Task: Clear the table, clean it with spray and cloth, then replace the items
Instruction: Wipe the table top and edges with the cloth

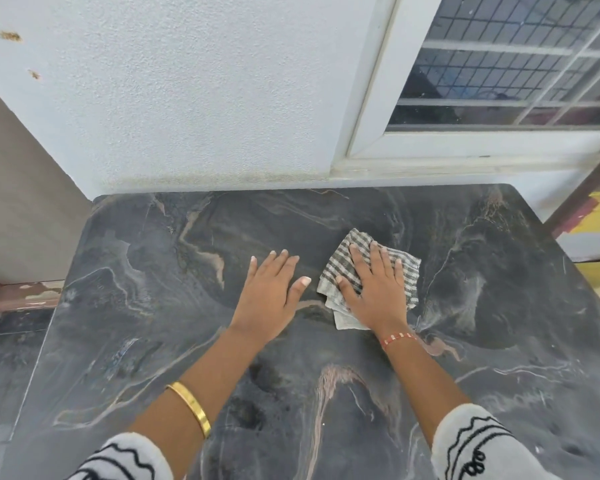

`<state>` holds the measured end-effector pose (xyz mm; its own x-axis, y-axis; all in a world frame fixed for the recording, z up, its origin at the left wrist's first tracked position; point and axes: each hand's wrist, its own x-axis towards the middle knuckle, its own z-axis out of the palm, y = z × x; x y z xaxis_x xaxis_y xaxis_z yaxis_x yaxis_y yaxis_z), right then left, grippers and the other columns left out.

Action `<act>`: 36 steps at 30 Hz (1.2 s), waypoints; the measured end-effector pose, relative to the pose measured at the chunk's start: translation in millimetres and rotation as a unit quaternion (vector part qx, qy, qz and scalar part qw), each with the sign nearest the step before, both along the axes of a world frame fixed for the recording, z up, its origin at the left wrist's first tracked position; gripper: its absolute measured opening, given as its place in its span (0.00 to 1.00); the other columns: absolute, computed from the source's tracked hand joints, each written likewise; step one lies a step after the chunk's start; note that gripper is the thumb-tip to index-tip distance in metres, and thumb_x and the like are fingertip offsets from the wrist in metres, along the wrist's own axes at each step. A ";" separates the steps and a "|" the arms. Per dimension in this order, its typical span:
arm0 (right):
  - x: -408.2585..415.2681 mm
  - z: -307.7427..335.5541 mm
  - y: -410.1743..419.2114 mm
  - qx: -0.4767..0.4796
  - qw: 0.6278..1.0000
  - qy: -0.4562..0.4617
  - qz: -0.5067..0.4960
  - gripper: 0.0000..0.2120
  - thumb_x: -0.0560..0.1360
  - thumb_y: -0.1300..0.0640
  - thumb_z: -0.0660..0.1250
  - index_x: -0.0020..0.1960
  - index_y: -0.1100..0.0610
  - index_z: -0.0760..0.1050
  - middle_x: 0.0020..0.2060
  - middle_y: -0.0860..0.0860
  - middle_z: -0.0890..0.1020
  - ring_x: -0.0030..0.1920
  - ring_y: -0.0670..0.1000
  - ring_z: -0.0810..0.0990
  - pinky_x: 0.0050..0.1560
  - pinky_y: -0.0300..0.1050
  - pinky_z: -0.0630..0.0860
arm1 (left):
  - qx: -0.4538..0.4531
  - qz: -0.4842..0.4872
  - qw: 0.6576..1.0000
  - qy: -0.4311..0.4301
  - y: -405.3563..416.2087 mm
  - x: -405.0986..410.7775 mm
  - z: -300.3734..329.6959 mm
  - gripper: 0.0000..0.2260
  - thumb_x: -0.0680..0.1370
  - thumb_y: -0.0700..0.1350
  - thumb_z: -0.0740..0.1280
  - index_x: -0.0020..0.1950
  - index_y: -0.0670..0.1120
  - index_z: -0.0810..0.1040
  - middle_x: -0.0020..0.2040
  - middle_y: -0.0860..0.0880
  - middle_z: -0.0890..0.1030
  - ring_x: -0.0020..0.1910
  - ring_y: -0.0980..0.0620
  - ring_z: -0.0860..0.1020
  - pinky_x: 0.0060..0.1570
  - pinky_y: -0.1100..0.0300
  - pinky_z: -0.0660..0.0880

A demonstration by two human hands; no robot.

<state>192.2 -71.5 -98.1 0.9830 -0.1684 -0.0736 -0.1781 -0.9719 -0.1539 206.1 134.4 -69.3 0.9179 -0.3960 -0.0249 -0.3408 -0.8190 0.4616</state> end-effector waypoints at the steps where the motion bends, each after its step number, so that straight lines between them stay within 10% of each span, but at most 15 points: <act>1: -5.0 -0.6 -3.6 0.000 1.000 0.002 -0.014 0.32 0.75 0.35 0.46 0.77 0.44 0.47 0.77 0.54 0.49 0.77 0.55 0.44 0.75 0.54 0.38 | 0.000 -0.002 1.000 0.000 -5.8 -3.9 1.0 0.44 0.69 0.70 0.29 0.74 0.47 0.60 0.75 0.47 0.61 0.76 0.49 0.54 0.75 0.50 0.44; 12: -48.6 -9.8 41.5 0.008 0.978 -0.032 -0.205 0.34 0.73 0.40 0.46 0.73 0.56 0.64 0.70 0.65 0.66 0.72 0.66 0.63 0.70 0.66 0.56 | -0.037 0.047 0.998 0.026 -32.9 -24.7 16.0 0.23 0.81 0.54 0.48 0.74 0.46 0.60 0.75 0.46 0.61 0.76 0.50 0.53 0.74 0.51 0.42; 36: 59.6 -9.0 265.9 -0.004 0.990 -0.035 -0.134 0.33 0.75 0.40 0.48 0.74 0.56 0.61 0.71 0.67 0.62 0.72 0.68 0.59 0.71 0.67 0.51 | -0.044 0.119 0.992 0.011 174.5 48.6 1.9 0.35 0.74 0.63 0.38 0.73 0.45 0.61 0.75 0.46 0.61 0.76 0.48 0.54 0.75 0.50 0.42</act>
